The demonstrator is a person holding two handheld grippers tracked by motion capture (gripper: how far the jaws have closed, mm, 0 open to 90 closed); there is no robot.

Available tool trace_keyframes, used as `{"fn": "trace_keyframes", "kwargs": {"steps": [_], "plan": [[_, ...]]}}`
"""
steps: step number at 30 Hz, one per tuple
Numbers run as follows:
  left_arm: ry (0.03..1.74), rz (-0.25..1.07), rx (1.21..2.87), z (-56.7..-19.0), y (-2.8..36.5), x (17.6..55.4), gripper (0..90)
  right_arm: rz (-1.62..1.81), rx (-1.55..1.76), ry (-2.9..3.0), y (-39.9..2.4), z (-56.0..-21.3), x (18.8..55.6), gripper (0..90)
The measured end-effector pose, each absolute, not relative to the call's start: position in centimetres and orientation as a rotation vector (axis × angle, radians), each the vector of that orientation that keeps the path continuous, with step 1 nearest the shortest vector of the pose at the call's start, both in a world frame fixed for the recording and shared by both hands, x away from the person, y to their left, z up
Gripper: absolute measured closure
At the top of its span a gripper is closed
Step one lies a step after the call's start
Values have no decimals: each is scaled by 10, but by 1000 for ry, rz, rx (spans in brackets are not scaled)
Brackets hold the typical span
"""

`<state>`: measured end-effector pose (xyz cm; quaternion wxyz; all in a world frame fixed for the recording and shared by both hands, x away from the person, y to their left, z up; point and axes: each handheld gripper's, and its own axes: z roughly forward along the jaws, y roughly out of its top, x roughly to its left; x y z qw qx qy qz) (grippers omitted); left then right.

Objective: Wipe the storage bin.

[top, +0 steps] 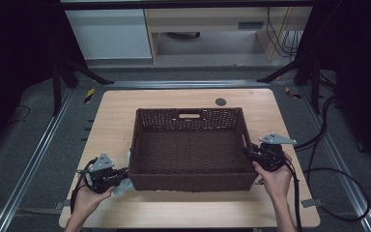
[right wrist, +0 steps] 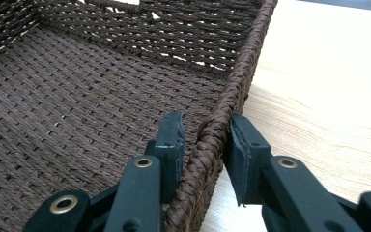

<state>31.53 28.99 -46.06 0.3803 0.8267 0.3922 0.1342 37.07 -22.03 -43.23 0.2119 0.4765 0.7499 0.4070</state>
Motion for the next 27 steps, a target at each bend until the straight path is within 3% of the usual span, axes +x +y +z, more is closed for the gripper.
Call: {"fn": "trace_keyframes", "kwargs": {"steps": [7, 21, 27], "plan": [[1038, 310, 2129, -470, 293, 309, 805, 1127, 1326, 2067, -220, -432, 371, 712], [953, 468, 1918, -414, 302, 292, 805, 1107, 1324, 2058, -218, -431, 371, 719], [952, 451, 2003, -428, 292, 293, 805, 1104, 1337, 2045, -220, -431, 369, 720]]}}
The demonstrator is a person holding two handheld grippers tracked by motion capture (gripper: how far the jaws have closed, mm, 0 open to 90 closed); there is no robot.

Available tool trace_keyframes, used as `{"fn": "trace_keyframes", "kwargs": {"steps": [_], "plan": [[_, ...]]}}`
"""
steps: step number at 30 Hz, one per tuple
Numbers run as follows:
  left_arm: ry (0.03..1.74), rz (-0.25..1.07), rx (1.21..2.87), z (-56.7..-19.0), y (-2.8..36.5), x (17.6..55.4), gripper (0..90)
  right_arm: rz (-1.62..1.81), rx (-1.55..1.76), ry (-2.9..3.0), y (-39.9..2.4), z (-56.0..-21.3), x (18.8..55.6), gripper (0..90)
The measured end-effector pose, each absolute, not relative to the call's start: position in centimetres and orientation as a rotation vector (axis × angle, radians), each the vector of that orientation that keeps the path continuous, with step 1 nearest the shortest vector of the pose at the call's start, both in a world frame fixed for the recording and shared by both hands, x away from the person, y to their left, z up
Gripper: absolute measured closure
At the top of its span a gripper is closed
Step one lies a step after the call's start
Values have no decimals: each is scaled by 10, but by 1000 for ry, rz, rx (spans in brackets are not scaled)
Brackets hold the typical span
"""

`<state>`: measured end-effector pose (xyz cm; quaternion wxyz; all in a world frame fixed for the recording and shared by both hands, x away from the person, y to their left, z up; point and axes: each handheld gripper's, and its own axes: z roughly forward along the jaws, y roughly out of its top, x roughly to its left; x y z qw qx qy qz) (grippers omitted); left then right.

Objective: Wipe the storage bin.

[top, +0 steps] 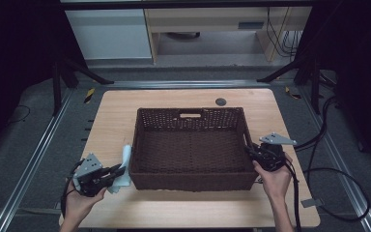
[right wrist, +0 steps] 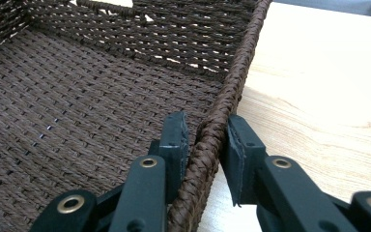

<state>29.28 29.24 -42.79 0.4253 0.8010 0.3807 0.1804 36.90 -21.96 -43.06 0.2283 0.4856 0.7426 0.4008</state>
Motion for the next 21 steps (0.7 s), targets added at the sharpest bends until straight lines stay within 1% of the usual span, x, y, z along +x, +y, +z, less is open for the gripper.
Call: {"fn": "trace_keyframes", "kwargs": {"steps": [3, 8, 12, 15, 17, 21], "plan": [[972, 435, 2071, -441, 287, 297, 805, 1105, 1349, 2035, -223, -431, 369, 720], [999, 377, 2127, -455, 279, 304, 804, 1102, 1362, 2017, -226, -431, 370, 720], [1029, 356, 2195, -465, 274, 305, 804, 1106, 1363, 2016, -227, -432, 371, 716], [1028, 358, 2189, -465, 275, 304, 804, 1116, 1358, 2020, -228, -432, 372, 708], [1020, 392, 2152, -457, 277, 302, 804, 1122, 1352, 2019, -228, -432, 372, 693], [1003, 445, 2051, -435, 283, 296, 803, 1134, 1318, 2009, -231, -432, 373, 610]]}}
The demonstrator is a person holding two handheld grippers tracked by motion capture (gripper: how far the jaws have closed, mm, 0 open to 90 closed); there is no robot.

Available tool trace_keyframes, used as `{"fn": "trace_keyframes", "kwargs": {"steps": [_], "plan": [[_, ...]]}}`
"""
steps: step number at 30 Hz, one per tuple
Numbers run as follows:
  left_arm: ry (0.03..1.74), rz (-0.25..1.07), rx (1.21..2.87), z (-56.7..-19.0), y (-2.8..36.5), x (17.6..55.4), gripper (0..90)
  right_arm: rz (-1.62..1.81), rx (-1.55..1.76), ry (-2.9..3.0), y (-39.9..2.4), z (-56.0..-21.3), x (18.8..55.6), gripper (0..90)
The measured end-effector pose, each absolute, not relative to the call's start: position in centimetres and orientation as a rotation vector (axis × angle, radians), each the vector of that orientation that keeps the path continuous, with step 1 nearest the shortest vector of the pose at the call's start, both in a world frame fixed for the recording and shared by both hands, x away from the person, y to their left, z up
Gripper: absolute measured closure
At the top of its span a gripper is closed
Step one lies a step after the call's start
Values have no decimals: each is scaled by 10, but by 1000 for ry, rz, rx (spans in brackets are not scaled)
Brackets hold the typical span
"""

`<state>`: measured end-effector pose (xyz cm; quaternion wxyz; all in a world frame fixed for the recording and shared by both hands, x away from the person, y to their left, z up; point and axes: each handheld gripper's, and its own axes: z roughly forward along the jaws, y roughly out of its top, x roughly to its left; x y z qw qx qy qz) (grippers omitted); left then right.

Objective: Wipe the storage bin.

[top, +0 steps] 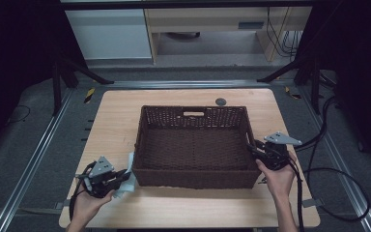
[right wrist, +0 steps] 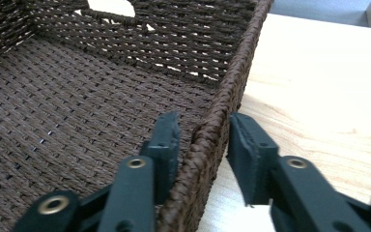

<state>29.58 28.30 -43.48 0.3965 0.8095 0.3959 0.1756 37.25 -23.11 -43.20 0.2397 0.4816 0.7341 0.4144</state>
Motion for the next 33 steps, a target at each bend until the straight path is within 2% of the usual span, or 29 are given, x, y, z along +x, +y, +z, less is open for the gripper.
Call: {"fn": "trace_keyframes", "kwargs": {"steps": [7, 23, 26, 33], "plan": [[941, 509, 1968, -407, 283, 288, 803, 1152, 1285, 2011, -234, -430, 371, 556], [1046, 366, 2143, -456, 273, 285, 803, 1207, 1280, 2009, -241, -428, 369, 529], [1064, 350, 2168, -463, 270, 284, 802, 1219, 1265, 2028, -240, -429, 370, 562], [1026, 409, 2083, -446, 273, 278, 803, 1152, 1232, 2060, -233, -435, 373, 574]]}}
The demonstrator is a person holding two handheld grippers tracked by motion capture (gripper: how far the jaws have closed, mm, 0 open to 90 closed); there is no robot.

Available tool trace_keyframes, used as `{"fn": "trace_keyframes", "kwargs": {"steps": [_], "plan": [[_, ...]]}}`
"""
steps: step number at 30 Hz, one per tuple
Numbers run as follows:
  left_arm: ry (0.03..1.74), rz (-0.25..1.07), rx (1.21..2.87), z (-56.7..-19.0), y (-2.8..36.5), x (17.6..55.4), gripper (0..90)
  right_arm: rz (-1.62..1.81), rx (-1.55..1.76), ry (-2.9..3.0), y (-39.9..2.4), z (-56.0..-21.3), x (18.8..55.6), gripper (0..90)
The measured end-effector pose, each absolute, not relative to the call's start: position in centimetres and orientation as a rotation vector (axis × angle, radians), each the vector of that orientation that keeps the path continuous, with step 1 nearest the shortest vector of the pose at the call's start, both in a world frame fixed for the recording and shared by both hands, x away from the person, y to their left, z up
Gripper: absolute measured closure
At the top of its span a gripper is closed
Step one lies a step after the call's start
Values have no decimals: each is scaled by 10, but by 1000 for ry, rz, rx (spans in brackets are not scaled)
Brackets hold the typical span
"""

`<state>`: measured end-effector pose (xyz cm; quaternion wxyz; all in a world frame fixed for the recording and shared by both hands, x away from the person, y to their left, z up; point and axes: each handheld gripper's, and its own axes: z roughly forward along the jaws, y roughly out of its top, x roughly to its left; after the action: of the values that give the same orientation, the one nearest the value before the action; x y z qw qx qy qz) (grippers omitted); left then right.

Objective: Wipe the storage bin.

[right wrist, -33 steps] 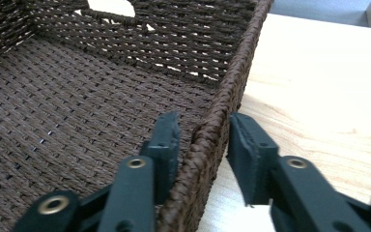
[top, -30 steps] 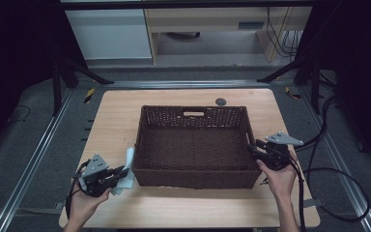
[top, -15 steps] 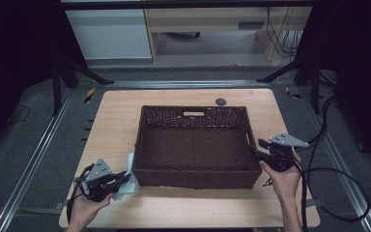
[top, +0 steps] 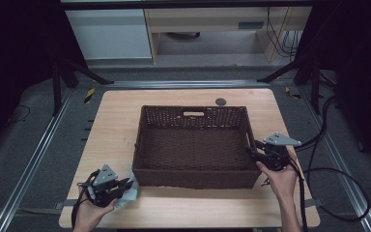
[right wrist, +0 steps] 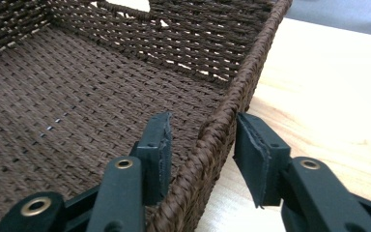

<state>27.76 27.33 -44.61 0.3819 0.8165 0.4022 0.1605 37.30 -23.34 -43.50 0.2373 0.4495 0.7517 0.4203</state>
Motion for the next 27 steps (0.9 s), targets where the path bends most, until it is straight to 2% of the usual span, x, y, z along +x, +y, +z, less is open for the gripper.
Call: {"fn": "trace_keyframes", "kwargs": {"steps": [6, 12, 17, 22, 27], "plan": [[983, 428, 1970, -418, 279, 270, 801, 1156, 1274, 2069, -233, -435, 375, 626], [981, 453, 1981, -413, 275, 268, 800, 1114, 1315, 2034, -229, -433, 375, 713], [986, 452, 1978, -413, 277, 268, 801, 1131, 1364, 1995, -228, -432, 375, 723], [993, 445, 2034, -426, 273, 272, 801, 1099, 1380, 1967, -226, -432, 375, 720], [1050, 362, 2091, -454, 272, 287, 803, 1111, 1366, 1962, -226, -431, 374, 690]]}}
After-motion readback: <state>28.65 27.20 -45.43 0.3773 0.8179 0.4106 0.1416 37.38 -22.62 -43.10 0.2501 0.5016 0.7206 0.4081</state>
